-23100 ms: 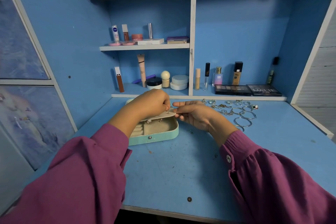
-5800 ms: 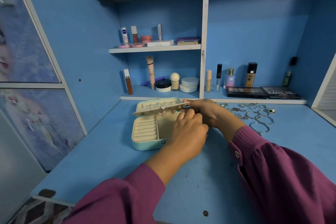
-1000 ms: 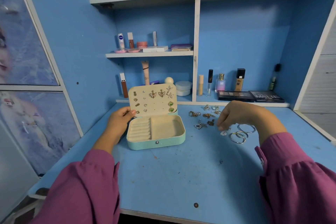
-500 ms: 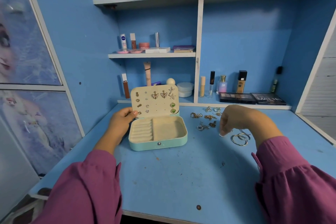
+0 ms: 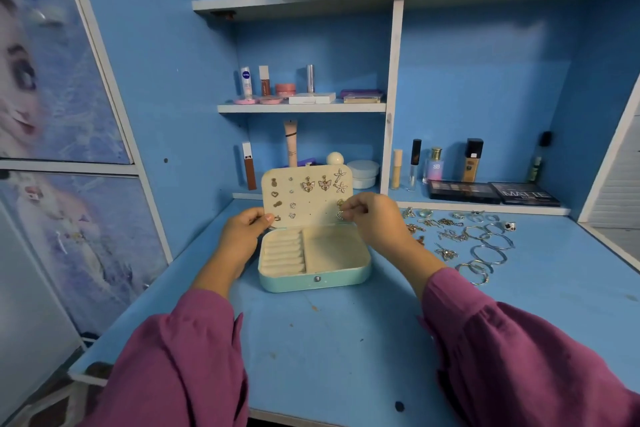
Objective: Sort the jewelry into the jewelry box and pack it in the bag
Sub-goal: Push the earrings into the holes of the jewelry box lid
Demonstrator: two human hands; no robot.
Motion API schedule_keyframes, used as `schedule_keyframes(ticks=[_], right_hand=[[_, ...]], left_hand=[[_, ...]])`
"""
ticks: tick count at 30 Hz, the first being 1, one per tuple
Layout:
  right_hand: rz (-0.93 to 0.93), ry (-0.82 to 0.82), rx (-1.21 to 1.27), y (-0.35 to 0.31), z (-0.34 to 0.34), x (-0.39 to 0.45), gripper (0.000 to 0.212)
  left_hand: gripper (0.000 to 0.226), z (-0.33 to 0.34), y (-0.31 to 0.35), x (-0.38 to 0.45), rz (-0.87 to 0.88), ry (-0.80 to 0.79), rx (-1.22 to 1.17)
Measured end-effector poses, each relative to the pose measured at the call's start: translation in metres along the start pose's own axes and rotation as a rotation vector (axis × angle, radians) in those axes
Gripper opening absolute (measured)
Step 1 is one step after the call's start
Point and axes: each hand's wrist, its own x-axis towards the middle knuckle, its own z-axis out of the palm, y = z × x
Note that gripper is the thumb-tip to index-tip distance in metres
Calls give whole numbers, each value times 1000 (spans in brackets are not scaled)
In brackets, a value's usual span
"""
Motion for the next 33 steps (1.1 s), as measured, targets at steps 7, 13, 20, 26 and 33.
schedule_keyframes(ticks=[7, 13, 20, 26, 33], right_hand=[[-86, 127, -144, 0, 22, 15, 13], [-222, 145, -329, -1, 24, 19, 15], [-421, 252, -531, -3, 29, 19, 8], [-282, 236, -483, -8, 32, 17, 17], [107, 178, -70, -21, 36, 13, 17]], left_hand=[[15, 1, 0, 1, 4, 12, -13], [15, 1, 1, 0, -3, 15, 7], [15, 0, 2, -2, 19, 10, 7], [15, -1, 0, -1, 17, 1, 17], [14, 0, 1, -1, 22, 0, 13]])
